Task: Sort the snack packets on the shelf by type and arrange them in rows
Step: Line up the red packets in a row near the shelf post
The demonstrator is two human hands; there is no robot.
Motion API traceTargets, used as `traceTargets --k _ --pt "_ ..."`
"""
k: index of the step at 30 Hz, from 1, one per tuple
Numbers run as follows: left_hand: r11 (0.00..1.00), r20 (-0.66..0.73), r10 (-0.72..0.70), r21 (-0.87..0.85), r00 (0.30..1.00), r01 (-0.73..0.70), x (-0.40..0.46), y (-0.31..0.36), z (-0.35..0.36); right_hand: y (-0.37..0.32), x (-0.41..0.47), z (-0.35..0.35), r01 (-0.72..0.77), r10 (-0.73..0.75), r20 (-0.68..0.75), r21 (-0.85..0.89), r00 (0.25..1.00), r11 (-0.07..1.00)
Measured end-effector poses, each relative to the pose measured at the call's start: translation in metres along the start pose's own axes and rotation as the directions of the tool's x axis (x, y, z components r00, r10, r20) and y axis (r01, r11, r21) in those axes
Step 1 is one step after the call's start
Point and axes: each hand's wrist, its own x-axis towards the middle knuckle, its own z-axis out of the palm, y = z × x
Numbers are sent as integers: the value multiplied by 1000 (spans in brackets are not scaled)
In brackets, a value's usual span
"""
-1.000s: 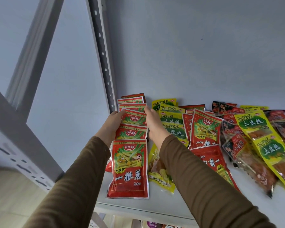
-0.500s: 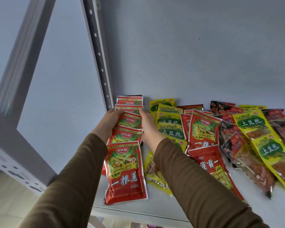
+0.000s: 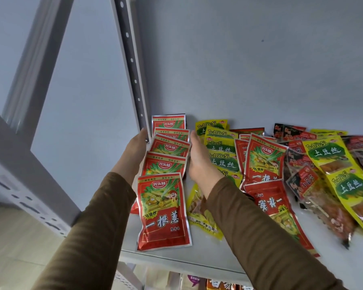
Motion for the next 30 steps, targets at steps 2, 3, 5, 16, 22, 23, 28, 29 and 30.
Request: traceTargets --k 2,3,5,16,22,23,28,29,30 --pt "997 -32 73 38 997 -72 -14 -12 -7 7 -11 -13 -30 29 17 51 999 998" --pt "996 -23 73 50 997 -71 -22 -19 -10 14 -16 -18 -36 34 26 62 999 997" --pt "998 17 13 63 1000 -14 -37 -32 -12 25 -28 -22 -58 55 64 54 996 997" --pt "997 213 6 76 977 -23 -65 -29 -12 24 -49 0 -38 43 96 -55 994 998" --pt "992 68 36 116 997 -44 -97 -55 -27 35 -79 -26 -86 77 156 56 985 995" --pt "995 87 45 80 995 -52 -104 -60 -28 39 -83 -27 -101 90 171 58 981 993" --pt "998 183 60 -35 981 -54 -113 -68 -20 53 -100 -21 -143 122 190 101 974 985" --pt "998 190 38 -59 981 -27 -112 -67 -17 55 -104 -19 -135 109 197 123 974 983" --pt "996 192 31 -88 981 -14 -111 -68 -14 57 -107 -17 -129 98 206 141 974 982"
